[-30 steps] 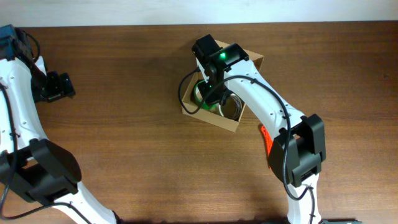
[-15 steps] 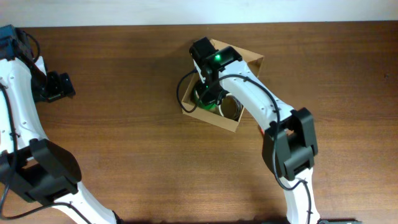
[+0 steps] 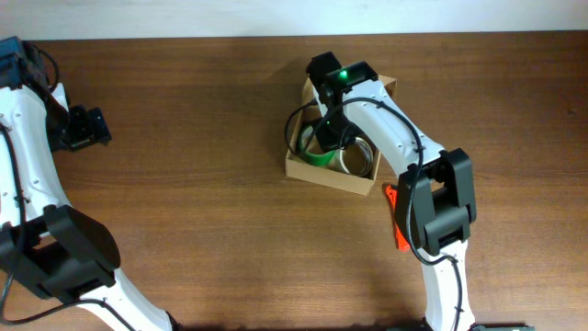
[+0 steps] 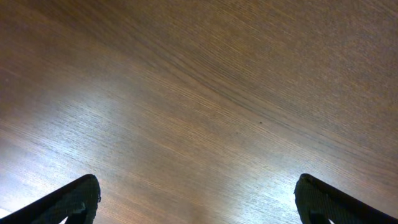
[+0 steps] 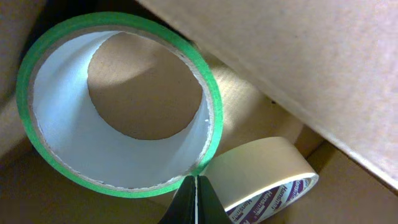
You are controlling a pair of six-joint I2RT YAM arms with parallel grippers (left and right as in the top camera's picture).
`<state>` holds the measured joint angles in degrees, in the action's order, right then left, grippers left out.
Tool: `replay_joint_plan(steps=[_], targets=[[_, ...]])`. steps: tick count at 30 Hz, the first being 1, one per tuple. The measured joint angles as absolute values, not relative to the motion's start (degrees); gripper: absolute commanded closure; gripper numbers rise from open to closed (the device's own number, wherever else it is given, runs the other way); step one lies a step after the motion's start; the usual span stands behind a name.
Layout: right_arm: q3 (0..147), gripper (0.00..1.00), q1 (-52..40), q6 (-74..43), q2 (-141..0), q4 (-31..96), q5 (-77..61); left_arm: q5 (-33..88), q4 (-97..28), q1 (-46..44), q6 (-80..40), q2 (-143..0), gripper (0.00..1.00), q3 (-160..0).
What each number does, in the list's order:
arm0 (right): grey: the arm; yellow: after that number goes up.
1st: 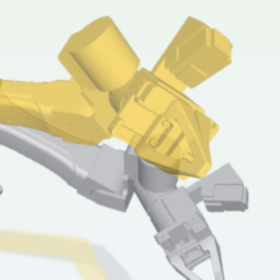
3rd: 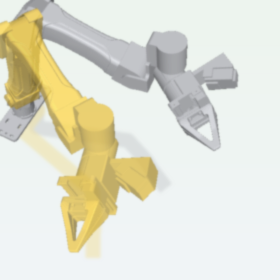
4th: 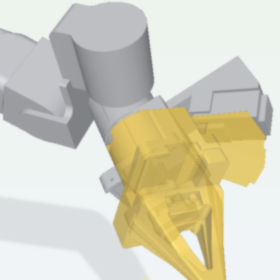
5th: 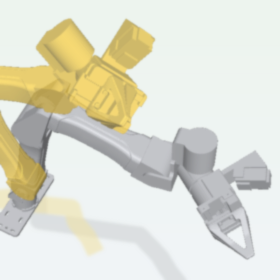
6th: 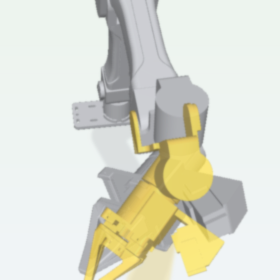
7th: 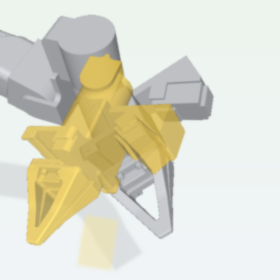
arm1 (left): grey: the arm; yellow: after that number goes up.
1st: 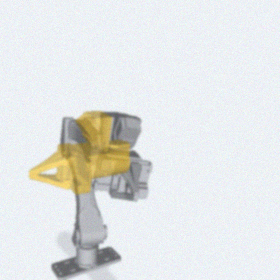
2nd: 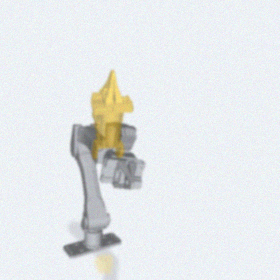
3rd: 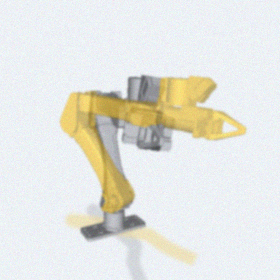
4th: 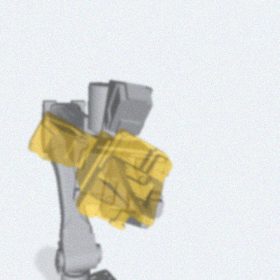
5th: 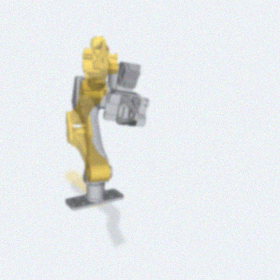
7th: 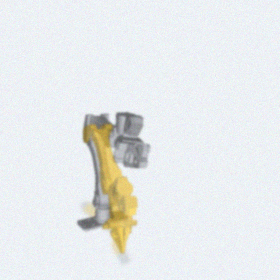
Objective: Pack container
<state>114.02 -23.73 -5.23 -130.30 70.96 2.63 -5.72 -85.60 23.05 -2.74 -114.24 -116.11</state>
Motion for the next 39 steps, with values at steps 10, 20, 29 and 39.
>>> replay_joint_plan(steps=[10,20,29,39], targets=[[114.02,0.96,-25.78,-3.29,-130.3,72.9,2.98,-5.72,-85.6,23.05,-2.76,-114.24,0.0,-116.11],[114.02,0.96,-25.8,-2.94,-130.3,73.45,4.45,-5.72,-85.6,23.05,-2.74,-114.24,0.0,-116.11],[113.16,0.96,-24.99,-2.81,-130.3,70.04,5.17,-5.72,-85.6,23.05,-2.76,-114.24,0.0,-116.11],[111.15,0.96,-23.7,-2.76,-129.91,68.69,4.95,-5.72,-85.6,23.05,-2.76,-114.24,0.0,-116.11]])
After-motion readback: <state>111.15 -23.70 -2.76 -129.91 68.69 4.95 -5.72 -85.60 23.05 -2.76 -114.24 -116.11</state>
